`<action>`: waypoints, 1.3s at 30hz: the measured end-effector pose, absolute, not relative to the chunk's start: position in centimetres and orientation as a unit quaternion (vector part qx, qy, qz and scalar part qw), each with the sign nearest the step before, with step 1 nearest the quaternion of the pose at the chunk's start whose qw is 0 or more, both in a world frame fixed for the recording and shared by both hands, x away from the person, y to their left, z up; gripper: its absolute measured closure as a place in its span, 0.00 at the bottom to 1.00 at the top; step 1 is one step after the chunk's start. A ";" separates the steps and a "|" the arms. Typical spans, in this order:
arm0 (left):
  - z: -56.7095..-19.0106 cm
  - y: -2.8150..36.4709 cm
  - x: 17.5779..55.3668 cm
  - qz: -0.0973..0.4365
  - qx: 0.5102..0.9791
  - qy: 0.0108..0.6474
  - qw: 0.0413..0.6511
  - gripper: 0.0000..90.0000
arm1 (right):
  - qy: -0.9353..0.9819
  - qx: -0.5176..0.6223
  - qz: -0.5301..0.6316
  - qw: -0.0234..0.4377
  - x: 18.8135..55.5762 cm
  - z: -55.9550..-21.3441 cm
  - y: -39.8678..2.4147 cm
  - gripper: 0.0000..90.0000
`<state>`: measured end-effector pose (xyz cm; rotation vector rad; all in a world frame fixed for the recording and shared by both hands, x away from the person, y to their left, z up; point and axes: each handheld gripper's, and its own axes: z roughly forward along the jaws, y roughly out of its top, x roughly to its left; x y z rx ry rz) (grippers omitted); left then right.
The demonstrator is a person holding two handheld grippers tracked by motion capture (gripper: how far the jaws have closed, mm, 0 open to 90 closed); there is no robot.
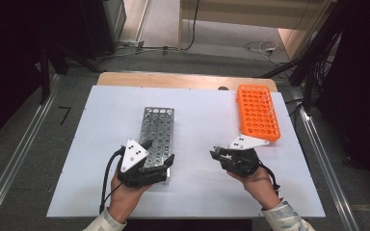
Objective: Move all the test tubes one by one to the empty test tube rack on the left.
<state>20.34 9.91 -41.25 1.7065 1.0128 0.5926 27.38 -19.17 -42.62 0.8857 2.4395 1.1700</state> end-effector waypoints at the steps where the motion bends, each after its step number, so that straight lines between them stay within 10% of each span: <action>1: -41.2 9.7 20.3 0.243 0.711 0.418 0.511 0.23 | 0.852 0.301 0.404 0.144 27.2 -42.8 -18.8 0.82; 14: -41.6 7.2 20.1 0.220 0.742 0.378 0.508 0.30 | 0.876 0.252 0.391 0.125 25.6 -44.2 -15.0 0.81; 39: -42.6 4.4 20.7 0.192 0.774 0.343 0.496 0.81 | 0.881 0.219 0.404 0.108 24.4 -43.9 -13.3 0.81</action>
